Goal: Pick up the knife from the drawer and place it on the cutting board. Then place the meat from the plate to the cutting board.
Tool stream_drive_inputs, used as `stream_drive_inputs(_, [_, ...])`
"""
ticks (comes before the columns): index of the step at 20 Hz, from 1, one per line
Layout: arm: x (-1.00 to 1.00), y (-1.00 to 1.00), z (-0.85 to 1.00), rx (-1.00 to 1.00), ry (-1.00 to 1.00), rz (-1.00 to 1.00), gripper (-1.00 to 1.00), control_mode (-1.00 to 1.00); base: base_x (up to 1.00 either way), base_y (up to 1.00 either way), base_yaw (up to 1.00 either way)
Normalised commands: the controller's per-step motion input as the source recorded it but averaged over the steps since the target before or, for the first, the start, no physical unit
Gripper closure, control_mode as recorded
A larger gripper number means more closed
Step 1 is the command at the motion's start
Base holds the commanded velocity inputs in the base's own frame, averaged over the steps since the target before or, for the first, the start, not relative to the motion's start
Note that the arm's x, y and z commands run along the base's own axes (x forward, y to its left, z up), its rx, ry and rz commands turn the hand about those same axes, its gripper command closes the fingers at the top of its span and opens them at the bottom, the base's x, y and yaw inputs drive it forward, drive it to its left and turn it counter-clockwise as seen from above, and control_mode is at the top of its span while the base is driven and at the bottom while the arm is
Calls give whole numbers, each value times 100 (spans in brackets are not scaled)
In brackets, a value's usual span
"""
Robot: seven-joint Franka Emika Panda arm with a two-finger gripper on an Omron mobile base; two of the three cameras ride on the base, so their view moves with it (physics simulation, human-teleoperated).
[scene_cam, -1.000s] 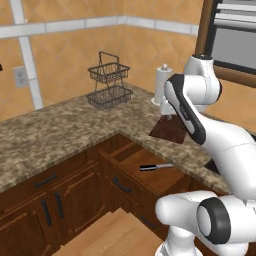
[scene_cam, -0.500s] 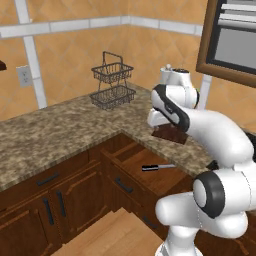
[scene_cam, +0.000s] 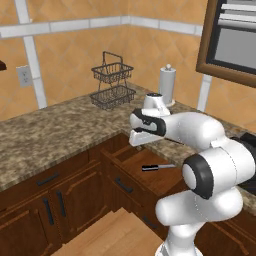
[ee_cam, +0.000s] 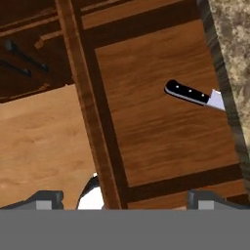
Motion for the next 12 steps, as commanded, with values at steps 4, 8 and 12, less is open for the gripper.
stream_drive_inputs(4, [-1,3,-99,0,3,0,-100,-100,0,0,0])
stream_drive_inputs(8, [-18,0,-100,0,-1,0,-100,-100,0,0,0])
stream_drive_inputs(12, [-12,-3,-80,0,-16,0,-100,-100,0,0,0])
